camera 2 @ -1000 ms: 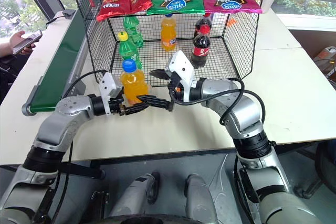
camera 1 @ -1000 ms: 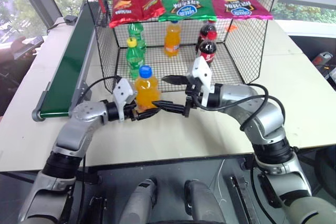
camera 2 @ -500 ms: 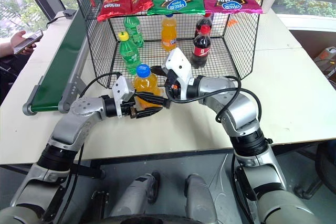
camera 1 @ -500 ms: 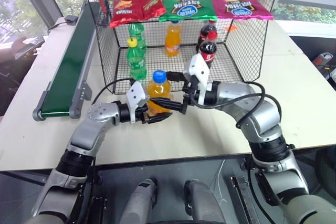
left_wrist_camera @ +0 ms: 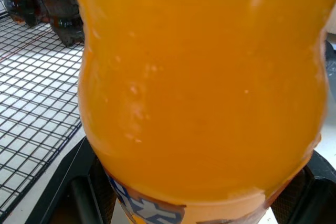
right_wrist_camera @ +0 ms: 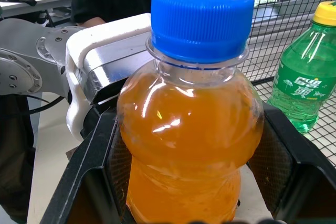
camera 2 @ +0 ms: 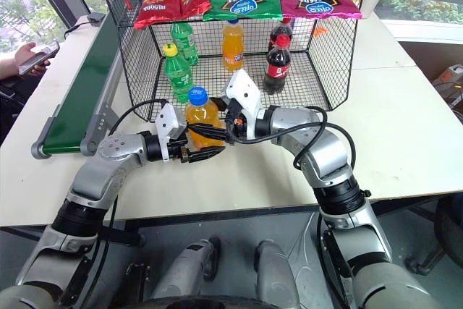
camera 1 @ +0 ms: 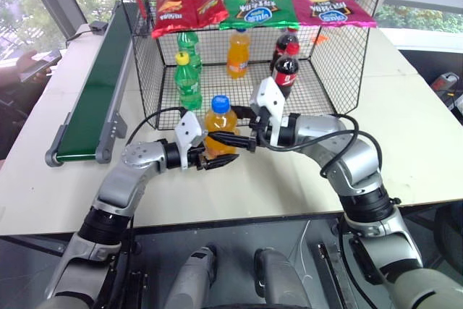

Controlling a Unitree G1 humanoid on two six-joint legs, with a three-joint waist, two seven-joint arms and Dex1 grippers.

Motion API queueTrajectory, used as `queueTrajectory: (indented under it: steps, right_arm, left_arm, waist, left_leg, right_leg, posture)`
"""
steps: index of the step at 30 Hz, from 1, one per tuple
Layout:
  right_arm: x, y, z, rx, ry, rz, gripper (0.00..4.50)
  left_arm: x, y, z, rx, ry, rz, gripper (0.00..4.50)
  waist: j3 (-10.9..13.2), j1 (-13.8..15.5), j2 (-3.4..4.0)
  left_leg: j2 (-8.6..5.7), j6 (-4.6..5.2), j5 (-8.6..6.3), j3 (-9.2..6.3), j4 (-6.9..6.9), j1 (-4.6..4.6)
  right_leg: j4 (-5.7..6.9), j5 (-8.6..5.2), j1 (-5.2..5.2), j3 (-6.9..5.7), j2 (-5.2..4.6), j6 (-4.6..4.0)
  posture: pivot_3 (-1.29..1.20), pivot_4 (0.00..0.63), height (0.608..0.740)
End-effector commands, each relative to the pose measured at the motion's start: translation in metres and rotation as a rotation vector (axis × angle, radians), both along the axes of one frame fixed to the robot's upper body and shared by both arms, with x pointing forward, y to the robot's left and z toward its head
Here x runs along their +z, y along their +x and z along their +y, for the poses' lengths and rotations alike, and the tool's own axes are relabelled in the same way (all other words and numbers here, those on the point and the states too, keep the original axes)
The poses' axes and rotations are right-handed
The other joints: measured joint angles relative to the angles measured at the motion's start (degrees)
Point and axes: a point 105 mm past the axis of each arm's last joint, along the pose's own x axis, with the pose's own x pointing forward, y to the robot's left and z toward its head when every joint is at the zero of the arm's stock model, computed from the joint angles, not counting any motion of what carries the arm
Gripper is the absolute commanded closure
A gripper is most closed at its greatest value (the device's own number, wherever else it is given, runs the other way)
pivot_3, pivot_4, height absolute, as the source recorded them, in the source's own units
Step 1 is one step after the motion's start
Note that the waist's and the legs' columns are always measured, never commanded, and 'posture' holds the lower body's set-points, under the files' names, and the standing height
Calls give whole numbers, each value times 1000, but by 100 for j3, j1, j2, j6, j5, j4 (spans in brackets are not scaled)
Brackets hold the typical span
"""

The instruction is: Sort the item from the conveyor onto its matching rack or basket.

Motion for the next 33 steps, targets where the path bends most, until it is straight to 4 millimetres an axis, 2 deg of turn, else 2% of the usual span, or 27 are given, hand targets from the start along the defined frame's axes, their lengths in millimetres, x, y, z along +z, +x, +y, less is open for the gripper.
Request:
queueTrajectory:
  steps: [1,3,4,5,10,14,19,25,29,33]
  right_arm:
    - [16,-1,0,-8,17,-69,2003]
    - [16,-1,0,-8,17,-69,2003]
    - [16,-2,0,-8,17,-69,2003]
    - [16,-1,0,-12,15,-70,2003]
    - [16,1,-3,-30,12,-74,2003]
    - [20,9,-7,-86,30,-87,2003]
    - [28,35,-15,-249,84,-113,2003]
    - [40,69,-18,-435,138,-166,2003]
    - [43,86,-18,-524,160,-190,2003]
    - [45,100,-18,-575,165,-212,2003]
  left_arm:
    - [21,-1,-1,4,-40,-65,1526]
    - [21,0,-1,3,-46,-59,488]
    - [20,-2,-1,-7,-43,-50,141]
    - [20,0,-1,3,-37,-58,63]
    - [19,11,11,118,-13,-106,63]
    - [19,12,33,204,-4,-139,63]
    - [30,9,62,351,-91,-132,63]
    - [11,-11,94,524,-89,-76,63]
    - [8,-13,100,604,-108,-73,63]
    - [13,-12,91,632,-155,-80,63]
  waist:
    - [0,0,0]
    - [0,0,0]
    - [0,1,0]
    - [0,1,0]
    - [0,0,0]
    - [0,-14,0]
    - [0,-11,0]
    - [0,-35,2]
    - [0,15,2]
    - [0,12,2]
  left_leg:
    - [0,0,0,0,0,0]
    - [0,0,0,0,0,0]
    - [0,0,0,0,0,0]
    - [0,0,0,0,1,0]
    - [0,0,0,0,1,0]
    - [0,0,0,0,1,0]
    - [1,0,1,-1,2,1]
    - [-1,-1,1,3,3,1]
    - [1,-6,4,-3,2,1]
    - [0,-17,8,-3,4,2]
  right_leg:
    - [0,0,0,0,0,0]
    - [0,0,0,0,0,0]
    - [0,0,0,0,0,0]
    - [1,0,0,0,0,0]
    - [2,0,0,0,0,0]
    - [2,0,0,0,1,0]
    - [6,1,-2,1,3,-1]
    - [6,1,-3,4,10,-1]
    - [11,2,-5,5,19,-3]
    - [10,7,-1,5,22,-8]
  posture:
    - [0,150,739]
    - [0,150,739]
    - [0,150,739]
    - [0,150,739]
    - [0,150,739]
    - [0,150,739]
    - [0,150,739]
    - [0,150,739]
    - [0,150,739]
    - [0,150,739]
